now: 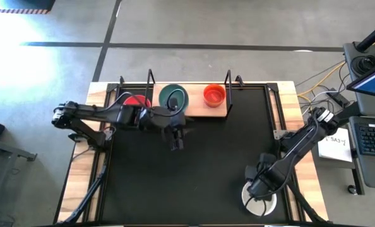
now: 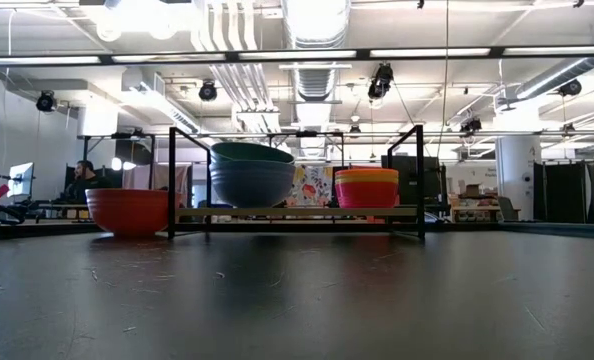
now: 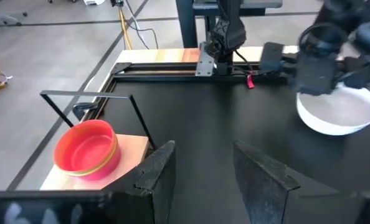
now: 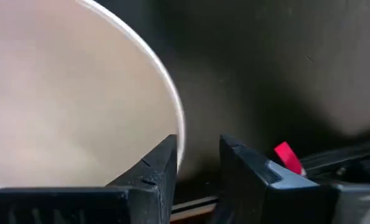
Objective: Place and stack bowls onto a shelf
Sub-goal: Stack the white bowl on top of the green bowl on the shelf
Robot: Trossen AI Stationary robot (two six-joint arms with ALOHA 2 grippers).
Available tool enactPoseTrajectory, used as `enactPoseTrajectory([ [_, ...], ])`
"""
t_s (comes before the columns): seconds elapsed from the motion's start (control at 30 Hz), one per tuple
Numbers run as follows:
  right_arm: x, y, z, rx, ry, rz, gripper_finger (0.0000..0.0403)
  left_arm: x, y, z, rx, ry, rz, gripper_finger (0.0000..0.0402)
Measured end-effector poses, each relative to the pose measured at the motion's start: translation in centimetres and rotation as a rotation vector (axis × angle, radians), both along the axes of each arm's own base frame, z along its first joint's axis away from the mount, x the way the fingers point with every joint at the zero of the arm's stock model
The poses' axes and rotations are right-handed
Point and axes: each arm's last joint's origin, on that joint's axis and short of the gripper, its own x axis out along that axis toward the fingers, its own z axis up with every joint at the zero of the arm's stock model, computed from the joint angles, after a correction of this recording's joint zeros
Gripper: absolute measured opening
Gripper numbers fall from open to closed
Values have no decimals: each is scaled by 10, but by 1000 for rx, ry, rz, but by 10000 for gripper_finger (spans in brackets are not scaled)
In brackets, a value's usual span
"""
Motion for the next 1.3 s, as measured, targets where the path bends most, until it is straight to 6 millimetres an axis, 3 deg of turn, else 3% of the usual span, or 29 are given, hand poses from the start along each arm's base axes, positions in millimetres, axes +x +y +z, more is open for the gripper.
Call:
enactPoseTrajectory([
  [0.23, -3, -3, -26, 40, -24, 23, 109, 0, -2, 0, -15, -3, 3, 140],
  [0.47, 4, 4, -34, 126, -112, 41, 105, 0, -2, 0, -14, -2, 3, 139],
  [0.7, 8, 7, -34, 161, -155, 14, 20, 1, -2, -9, -34, 62, 20, 139],
  [0.83, 10, 7, -32, 121, -202, -28, 10, -1, -3, -15, -56, 112, 37, 139],
  [1.0, 23, 0, -16, 3, -386, -63, 8, -3, -5, -17, -71, 139, 44, 139],
  [1.3, 57, -24, 40, -414, -829, -139, 8, -6, -15, -17, 23, 125, 113, 139],
])
